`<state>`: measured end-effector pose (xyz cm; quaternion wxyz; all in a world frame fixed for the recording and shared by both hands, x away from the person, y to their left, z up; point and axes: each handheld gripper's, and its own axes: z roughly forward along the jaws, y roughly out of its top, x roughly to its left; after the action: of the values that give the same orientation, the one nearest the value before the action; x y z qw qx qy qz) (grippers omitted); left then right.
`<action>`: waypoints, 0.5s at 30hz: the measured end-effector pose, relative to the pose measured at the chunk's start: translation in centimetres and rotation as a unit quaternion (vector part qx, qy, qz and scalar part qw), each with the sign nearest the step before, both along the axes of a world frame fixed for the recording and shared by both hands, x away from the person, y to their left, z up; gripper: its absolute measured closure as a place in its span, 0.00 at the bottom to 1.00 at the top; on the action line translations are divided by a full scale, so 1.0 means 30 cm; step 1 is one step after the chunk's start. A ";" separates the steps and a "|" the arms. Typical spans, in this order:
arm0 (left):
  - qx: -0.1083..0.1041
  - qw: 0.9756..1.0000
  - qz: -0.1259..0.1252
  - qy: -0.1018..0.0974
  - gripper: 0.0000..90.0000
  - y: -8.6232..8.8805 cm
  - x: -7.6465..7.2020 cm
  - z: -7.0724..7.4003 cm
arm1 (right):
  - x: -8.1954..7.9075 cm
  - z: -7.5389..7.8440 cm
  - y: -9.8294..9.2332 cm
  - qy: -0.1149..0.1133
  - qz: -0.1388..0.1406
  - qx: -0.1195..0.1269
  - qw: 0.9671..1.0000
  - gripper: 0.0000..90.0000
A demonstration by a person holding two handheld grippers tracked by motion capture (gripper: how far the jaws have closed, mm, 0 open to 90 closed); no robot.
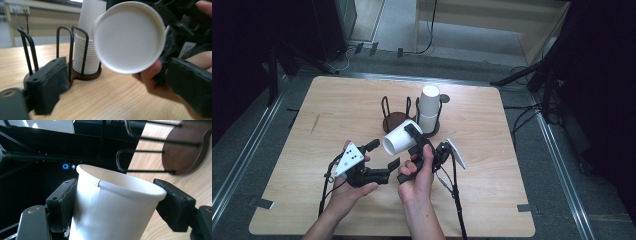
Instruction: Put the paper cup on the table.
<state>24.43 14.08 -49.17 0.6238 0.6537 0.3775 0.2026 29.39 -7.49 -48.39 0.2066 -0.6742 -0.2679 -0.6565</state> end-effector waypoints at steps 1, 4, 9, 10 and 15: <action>-0.003 1.000 -0.001 0.007 0.02 0.003 0.000 0.001 | -0.001 0.002 -0.008 -0.006 -0.003 -0.006 1.000 0.25; -0.004 1.000 -0.006 0.011 0.00 0.013 0.001 0.003 | -0.004 0.009 -0.035 -0.018 -0.014 -0.028 0.999 0.25; -0.002 1.000 -0.007 0.013 0.00 0.023 0.001 0.005 | -0.009 0.022 -0.072 -0.039 -0.031 -0.064 0.997 0.26; -0.002 1.000 -0.006 0.013 0.00 0.024 0.002 0.005 | -0.010 0.024 -0.077 -0.042 -0.033 -0.071 0.996 0.26; 0.010 1.000 0.001 0.012 0.00 0.039 0.001 0.005 | -0.016 0.031 -0.096 -0.067 -0.048 -0.116 0.990 0.27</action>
<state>24.47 15.27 -49.02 0.6121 0.6623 0.3836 0.1989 28.90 -10.37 -47.46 0.0771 -0.6598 -0.3230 -0.6741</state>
